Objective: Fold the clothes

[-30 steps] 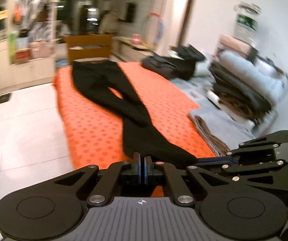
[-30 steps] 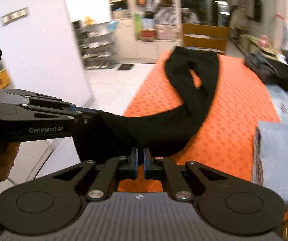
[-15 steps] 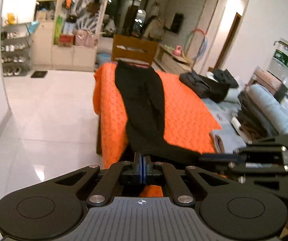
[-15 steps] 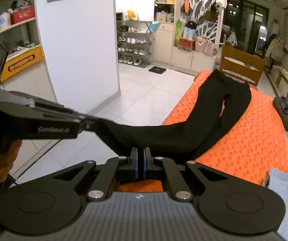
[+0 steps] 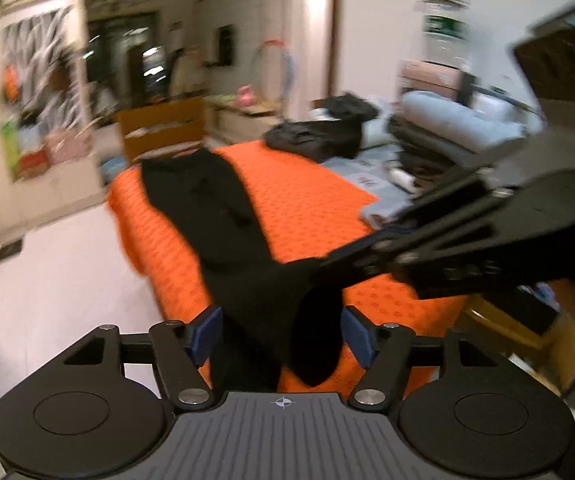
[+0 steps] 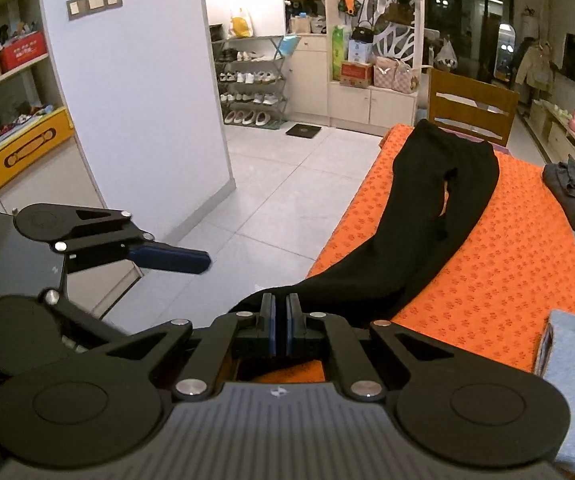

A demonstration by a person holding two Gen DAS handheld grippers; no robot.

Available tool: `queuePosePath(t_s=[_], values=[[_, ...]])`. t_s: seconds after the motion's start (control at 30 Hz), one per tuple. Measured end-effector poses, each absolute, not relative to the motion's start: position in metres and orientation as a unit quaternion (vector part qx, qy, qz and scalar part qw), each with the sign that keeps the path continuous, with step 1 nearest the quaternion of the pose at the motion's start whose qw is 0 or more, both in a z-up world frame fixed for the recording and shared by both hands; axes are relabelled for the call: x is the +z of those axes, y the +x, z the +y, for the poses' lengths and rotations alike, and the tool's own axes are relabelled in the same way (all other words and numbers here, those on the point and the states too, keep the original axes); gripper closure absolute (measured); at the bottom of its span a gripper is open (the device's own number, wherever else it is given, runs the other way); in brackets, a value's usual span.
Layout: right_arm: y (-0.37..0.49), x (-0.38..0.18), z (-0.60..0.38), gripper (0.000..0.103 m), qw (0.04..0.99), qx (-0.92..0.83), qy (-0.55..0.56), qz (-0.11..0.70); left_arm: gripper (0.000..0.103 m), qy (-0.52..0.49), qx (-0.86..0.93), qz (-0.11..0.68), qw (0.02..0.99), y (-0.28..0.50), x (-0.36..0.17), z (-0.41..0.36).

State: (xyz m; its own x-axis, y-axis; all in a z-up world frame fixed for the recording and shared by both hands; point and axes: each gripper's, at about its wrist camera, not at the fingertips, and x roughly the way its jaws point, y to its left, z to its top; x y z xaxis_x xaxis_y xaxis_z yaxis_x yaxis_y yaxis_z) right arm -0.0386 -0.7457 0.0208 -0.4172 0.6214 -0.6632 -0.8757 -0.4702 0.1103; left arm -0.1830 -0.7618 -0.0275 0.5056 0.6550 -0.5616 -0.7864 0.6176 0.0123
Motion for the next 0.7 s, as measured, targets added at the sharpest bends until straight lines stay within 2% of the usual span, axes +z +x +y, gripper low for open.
queuePosePath(t_s=[0.1, 0.23, 0.27, 0.33, 0.37, 0.4, 0.57, 0.7], values=[[-0.044, 0.021, -0.743, 0.097, 0.462, 0.811, -0.270, 0.236, 0.026, -0.100, 0.407, 0.276, 0.865, -0.180, -0.029, -0.760], [-0.054, 0.021, -0.738, 0.097, 0.459, 0.813, -0.264, 0.242, 0.027, -0.076, 0.407, 0.288, 0.864, -0.175, -0.036, -0.753], [-0.056, 0.021, -0.737, 0.097, 0.458, 0.814, -0.262, 0.243, 0.030, -0.068, 0.410, 0.289, 0.862, -0.174, -0.038, -0.751], [-0.059, 0.021, -0.735, 0.097, 0.457, 0.815, -0.257, 0.247, 0.060, -0.056, 0.411, 0.294, 0.861, -0.173, -0.042, -0.747], [-0.060, 0.021, -0.734, 0.097, 0.457, 0.815, -0.253, 0.250, 0.091, -0.051, 0.410, 0.297, 0.861, -0.173, -0.044, -0.745], [-0.061, 0.020, -0.734, 0.097, 0.458, 0.815, -0.251, 0.251, 0.097, -0.046, 0.409, 0.300, 0.861, -0.174, -0.045, -0.742], [-0.052, 0.017, -0.734, 0.096, 0.471, 0.810, -0.221, 0.270, 0.097, -0.029, 0.423, 0.306, 0.852, -0.184, -0.044, -0.732], [-0.036, -0.009, -0.732, 0.090, 0.495, 0.789, -0.202, 0.303, 0.097, -0.035, 0.440, 0.306, 0.843, -0.200, -0.040, -0.722]])
